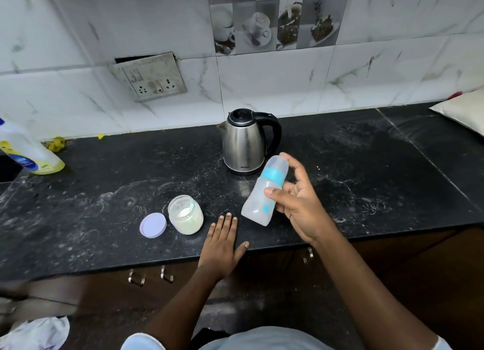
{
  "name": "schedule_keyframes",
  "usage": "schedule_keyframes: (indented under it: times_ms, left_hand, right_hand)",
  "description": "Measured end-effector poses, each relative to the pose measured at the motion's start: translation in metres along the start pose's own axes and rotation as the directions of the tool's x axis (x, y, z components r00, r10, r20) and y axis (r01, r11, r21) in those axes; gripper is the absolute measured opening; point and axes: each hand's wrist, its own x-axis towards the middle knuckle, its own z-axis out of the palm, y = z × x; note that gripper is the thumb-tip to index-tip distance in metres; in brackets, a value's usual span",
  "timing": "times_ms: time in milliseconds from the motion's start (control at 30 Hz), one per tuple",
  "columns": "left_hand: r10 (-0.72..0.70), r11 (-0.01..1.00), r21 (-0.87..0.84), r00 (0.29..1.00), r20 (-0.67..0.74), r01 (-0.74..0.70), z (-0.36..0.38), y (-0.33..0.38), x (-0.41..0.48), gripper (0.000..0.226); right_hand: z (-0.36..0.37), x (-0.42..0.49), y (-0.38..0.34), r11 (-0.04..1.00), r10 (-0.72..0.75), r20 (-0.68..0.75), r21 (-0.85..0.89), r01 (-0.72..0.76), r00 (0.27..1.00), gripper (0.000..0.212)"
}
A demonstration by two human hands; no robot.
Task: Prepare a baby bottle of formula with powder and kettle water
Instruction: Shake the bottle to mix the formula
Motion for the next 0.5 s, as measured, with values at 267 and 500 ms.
schedule_keyframes:
  times_ms: [267, 500]
  left_hand:
    - [-0.004, 1.0, -0.001, 1.0, 0.003, 0.004, -0.0025, 0.0016, -0.0003, 0.102]
    - [0.0, 1.0, -0.011, 1.0, 0.012, 0.0, -0.0019, 0.0008, -0.0002, 0.103]
  right_hand:
    - [0.0033, -0.0014, 0.0008, 1.0, -0.002, 0.008, -0.004, 0.002, 1.0, 0.072]
    - [0.0023, -0.0018, 0.0018, 1.0, 0.01, 0.003, -0.007, -0.01, 1.0, 0.069]
